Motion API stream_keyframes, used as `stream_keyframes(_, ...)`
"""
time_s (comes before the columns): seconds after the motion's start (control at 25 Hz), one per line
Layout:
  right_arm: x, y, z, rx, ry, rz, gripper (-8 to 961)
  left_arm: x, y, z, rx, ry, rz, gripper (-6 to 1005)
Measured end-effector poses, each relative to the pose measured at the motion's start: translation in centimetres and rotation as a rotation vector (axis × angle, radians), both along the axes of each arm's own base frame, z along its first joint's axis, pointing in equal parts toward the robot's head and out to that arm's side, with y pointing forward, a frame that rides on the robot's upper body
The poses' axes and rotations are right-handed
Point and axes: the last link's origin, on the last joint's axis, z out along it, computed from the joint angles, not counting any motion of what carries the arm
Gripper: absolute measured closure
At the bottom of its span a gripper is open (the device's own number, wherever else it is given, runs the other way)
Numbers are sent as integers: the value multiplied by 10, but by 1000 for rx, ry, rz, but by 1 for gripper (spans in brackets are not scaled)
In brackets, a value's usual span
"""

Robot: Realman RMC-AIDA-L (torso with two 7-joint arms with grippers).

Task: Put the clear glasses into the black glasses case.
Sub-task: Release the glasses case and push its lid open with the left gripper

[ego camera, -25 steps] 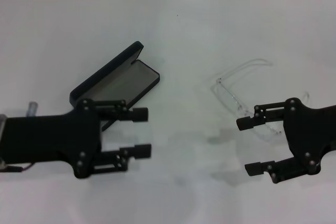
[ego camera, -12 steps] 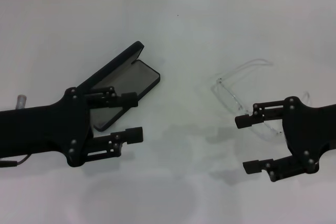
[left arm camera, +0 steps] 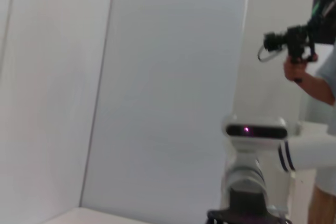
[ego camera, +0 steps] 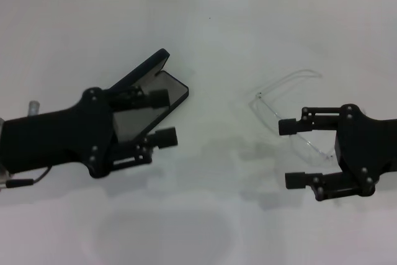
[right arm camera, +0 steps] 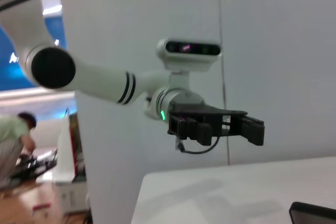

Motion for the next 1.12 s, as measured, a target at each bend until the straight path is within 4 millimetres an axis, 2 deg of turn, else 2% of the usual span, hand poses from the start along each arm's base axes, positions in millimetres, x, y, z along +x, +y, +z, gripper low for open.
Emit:
stream_keyframes(0.24, 14, -7, 0, 6, 91, -66, 205, 1, 9, 8, 34, -32, 36, 394)
stream_keyframes(0.4, 23, -13, 2, 15, 136, -107, 205, 13, 33, 17, -30, -27, 156, 396)
stream_keyframes(0.48, 26, -15, 5, 19, 159, -126, 205, 23, 51, 27, -93, 41, 245, 397)
stream_keyframes(0.52, 28, -16, 6, 21, 173, -136, 205, 23, 51, 27, -93, 41, 245, 397)
stream_keyframes(0.56, 29, -17, 7, 22, 184, -144, 205, 37, 67, 38, -107, 134, 311, 398)
stream_keyframes(0.68, 32, -20, 9, 26, 215, -158, 205, 54, 83, 46, -62, 266, 365, 399)
stream_keyframes(0.8, 33, -22, 9, 27, 225, -163, 205, 65, 97, 46, -15, 445, 453, 400)
stream_keyframes(1.04, 35, -24, 7, 22, 235, -176, 205, 80, 110, 24, 8, 824, 610, 403)
stream_keyframes(1.12, 36, -24, 6, 23, 238, -177, 205, 83, 109, 18, 23, 894, 624, 403)
